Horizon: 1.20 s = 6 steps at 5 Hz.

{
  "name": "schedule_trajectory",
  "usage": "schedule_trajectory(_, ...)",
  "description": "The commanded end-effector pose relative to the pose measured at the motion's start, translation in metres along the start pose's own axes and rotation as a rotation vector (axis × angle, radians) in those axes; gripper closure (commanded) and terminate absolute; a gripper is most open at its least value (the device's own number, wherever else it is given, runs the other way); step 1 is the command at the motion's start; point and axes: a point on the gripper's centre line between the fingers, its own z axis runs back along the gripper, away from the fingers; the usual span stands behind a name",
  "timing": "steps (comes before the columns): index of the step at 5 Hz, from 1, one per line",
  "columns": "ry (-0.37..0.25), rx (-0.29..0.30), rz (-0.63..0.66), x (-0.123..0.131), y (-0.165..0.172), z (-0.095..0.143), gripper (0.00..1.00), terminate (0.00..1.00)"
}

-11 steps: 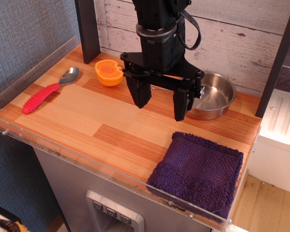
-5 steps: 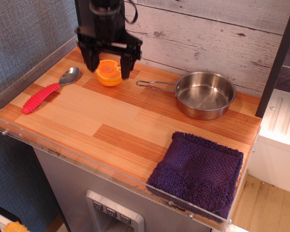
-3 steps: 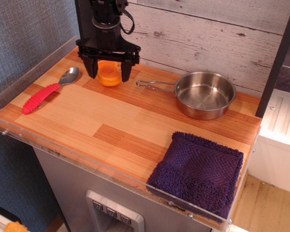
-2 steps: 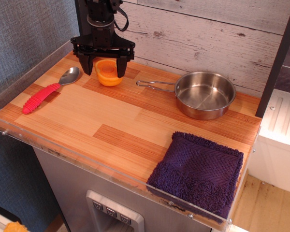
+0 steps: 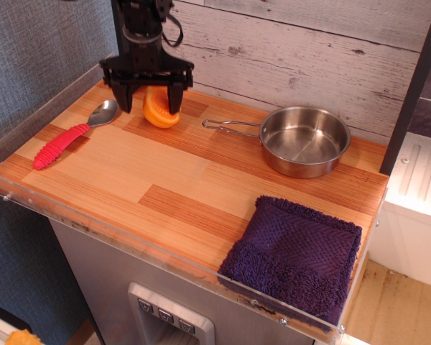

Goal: Placed the orange object on top of the purple towel

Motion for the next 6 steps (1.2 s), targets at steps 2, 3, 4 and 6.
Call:
schedule_trajectory(2, -0.006, -0.028, -0.001, -0.001, 0.006, -0.002, 1.00, 0.00)
schedule_trajectory(3, -0.060, -0.040, -0.014, -0.004, 0.004, 0.022, 1.00, 0.00)
schedule_trajectory(4, -0.169, -0.054, -0.088, -0.012, -0.011, 0.075, 1.00, 0.00)
schedule_trajectory(6, -0.132, -0.187, -0.432, -0.081, -0.070, 0.129, 1.00, 0.00)
